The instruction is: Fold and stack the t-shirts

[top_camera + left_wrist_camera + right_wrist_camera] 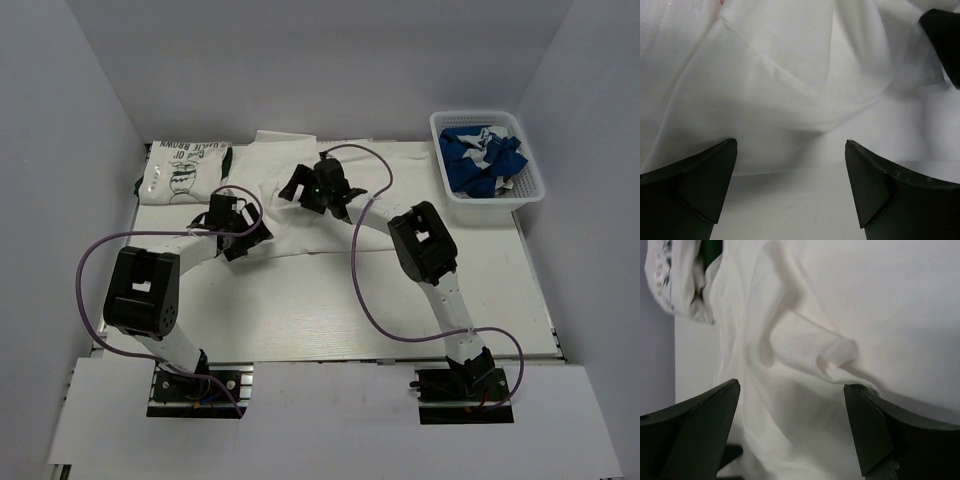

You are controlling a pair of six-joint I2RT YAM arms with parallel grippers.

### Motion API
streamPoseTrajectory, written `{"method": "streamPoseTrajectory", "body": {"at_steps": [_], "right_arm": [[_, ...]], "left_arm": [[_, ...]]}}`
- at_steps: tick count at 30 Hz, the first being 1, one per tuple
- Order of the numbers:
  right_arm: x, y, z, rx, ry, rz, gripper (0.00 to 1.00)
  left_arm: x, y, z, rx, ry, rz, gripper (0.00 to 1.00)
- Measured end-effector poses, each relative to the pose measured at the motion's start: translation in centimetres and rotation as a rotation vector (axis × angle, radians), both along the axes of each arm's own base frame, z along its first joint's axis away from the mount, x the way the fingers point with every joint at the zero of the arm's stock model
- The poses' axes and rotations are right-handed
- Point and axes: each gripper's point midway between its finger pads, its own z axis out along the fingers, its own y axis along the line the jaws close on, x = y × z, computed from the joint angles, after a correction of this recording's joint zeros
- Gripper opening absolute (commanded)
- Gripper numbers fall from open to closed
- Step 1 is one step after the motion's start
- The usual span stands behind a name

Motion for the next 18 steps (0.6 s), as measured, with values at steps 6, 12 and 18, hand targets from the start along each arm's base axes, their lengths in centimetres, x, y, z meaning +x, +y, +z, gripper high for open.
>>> {"method": "streamPoseTrajectory", "body": {"at_steps": [6, 12, 18], "right_arm": [[3.4, -4.9, -0.8, -0.018, 0.025, -0.288, 0.90], [4.3, -10.2, 1.2, -0.118, -0.021, -0.319, 0.90], [2.2, -16.0, 7.7, -0.235, -0.124, -0.318, 0.90]], "left_arm": [[-1.4, 0.5, 0.0, 0.016, 0.016, 0.000, 1.00], [-2.9, 0.8, 0.0, 0.040, 0.062, -0.014, 1.00], [-3.9, 0.9, 2.6, 0.036, 0.031, -0.028, 1.00]]}}
